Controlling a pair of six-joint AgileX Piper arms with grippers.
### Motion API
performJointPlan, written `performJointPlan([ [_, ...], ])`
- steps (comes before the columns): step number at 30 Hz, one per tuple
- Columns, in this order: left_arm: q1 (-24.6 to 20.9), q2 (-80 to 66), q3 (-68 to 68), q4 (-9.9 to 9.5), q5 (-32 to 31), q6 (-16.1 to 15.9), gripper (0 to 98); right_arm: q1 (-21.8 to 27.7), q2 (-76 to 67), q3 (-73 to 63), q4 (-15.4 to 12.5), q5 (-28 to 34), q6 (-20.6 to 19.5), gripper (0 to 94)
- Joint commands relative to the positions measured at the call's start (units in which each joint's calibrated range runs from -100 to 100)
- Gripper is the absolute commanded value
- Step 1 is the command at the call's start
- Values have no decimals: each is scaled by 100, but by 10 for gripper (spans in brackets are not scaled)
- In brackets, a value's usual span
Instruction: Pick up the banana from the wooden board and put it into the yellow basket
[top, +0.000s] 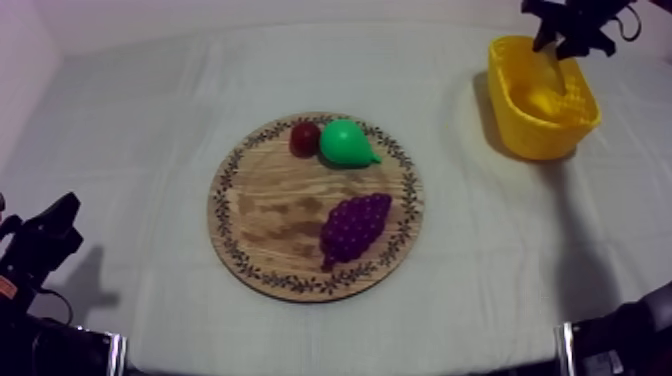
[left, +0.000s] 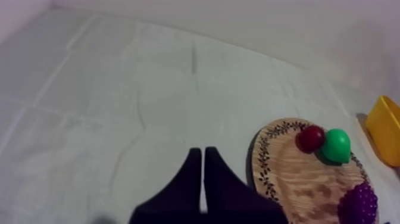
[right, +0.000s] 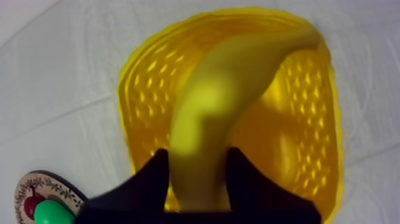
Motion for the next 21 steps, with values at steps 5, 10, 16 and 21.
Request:
performJointPlan([
  [5, 1, 0, -3, -1, -1, 1, 1, 32, -301, 312, -13, -58, 47, 572],
  [10, 1, 0, -3, -1, -1, 1, 1, 122, -1062, 781, -68, -89, 234, 596],
  [16, 1, 0, -3, -1, -1, 1, 1, 230, -2485, 1525, -78, -122, 428, 553],
  [21, 1, 0, -3, -1, -1, 1, 1, 373, -3752, 2340, -107, -176, 631, 471],
])
